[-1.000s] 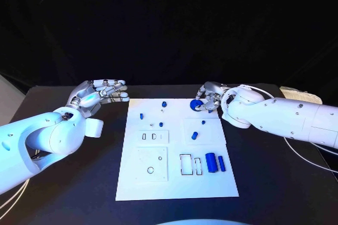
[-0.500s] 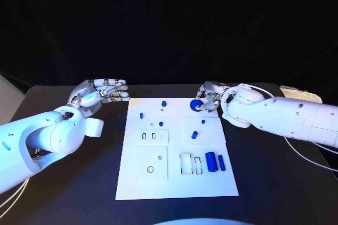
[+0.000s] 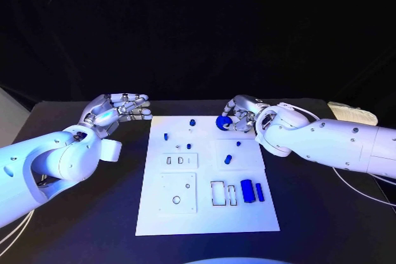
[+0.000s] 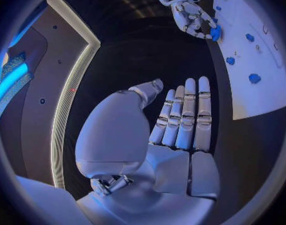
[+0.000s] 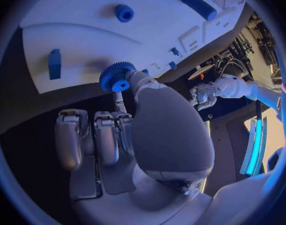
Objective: Assemble the parts on the task board
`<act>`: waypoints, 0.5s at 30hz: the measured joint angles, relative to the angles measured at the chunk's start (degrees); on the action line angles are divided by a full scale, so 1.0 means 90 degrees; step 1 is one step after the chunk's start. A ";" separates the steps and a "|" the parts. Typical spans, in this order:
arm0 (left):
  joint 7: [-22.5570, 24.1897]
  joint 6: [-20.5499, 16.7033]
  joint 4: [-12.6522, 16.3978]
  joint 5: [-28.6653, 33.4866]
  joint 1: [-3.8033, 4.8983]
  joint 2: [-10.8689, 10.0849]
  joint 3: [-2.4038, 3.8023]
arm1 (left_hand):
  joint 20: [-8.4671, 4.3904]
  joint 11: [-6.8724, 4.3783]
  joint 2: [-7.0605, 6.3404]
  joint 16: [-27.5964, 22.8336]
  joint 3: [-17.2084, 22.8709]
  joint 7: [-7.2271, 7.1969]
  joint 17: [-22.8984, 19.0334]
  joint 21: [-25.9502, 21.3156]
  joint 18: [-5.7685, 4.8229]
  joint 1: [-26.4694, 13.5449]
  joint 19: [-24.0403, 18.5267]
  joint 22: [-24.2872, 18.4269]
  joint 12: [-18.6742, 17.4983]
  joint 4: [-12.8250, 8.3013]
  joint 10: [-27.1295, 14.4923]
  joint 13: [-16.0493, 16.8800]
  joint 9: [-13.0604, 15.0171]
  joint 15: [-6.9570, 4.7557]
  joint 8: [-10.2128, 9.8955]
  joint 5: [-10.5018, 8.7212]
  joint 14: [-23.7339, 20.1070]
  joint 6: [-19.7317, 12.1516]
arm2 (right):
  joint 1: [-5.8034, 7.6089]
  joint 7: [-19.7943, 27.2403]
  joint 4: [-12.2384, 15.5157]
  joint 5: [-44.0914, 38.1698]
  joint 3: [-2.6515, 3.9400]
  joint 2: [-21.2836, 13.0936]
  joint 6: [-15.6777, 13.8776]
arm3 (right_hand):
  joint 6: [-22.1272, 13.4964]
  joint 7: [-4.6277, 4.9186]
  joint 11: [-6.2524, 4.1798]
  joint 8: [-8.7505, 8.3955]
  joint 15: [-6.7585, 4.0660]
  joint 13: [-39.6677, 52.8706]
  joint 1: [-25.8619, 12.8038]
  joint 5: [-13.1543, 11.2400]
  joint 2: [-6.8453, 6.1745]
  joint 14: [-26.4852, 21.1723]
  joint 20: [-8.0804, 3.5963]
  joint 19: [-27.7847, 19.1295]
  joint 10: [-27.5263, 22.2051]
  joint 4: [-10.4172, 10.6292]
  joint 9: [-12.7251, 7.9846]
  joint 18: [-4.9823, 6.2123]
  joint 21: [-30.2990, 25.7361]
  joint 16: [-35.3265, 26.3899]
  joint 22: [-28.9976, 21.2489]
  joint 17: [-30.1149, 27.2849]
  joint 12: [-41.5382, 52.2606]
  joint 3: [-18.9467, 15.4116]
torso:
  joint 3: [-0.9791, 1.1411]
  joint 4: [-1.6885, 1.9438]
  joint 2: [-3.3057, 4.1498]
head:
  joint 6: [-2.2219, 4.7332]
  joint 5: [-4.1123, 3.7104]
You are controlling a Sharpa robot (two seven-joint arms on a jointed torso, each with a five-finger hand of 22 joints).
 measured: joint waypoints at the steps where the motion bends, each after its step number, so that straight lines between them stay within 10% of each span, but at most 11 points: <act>1: -0.0001 0.0002 0.0000 -0.0001 0.0000 0.0000 0.0000 | 0.0000 0.0000 0.0000 0.0000 0.0000 0.0000 0.0000 0.0000 0.0000 0.0000 0.0000 0.0000 0.0000 0.0000 0.0000 0.0000 0.0000 0.0000 0.0000 0.0000 0.0000 0.0000 | 0.0004 0.0016 0.0103 -0.0030 0.0010 -0.0016 -0.0076 | 0.0000 0.0000 0.0000 0.0000 0.0000 0.0000 0.0001 0.0000 -0.0001 0.0000 0.0000 0.0000 0.0000 0.0000 0.0000 -0.0006 0.0025 0.0000 0.0000 0.0000 0.0000 0.0000 | -0.0002 -0.0001 -0.0001 | 0.0001 0.0003; 15: -0.0012 0.0033 0.0005 -0.0008 0.0000 0.0097 -0.0001 | 0.0000 0.0000 0.0000 0.0000 0.0000 0.0000 0.0008 0.0000 0.0000 0.0000 0.0000 -0.0001 0.0000 0.0000 0.0000 0.0000 0.0006 0.0000 0.0000 0.0000 0.0000 0.0000 | 0.0037 0.0018 0.0304 -0.0598 0.0040 0.0790 -0.0501 | 0.0003 -0.0001 0.0001 0.0002 -0.0013 -0.0001 -0.0034 -0.0032 -0.0104 -0.0013 0.0000 0.0000 0.0000 0.0007 0.0002 -0.0092 0.0080 0.0000 -0.0001 -0.0001 0.0000 0.0061 | -0.0025 0.0013 -0.0001 | 0.0022 0.0056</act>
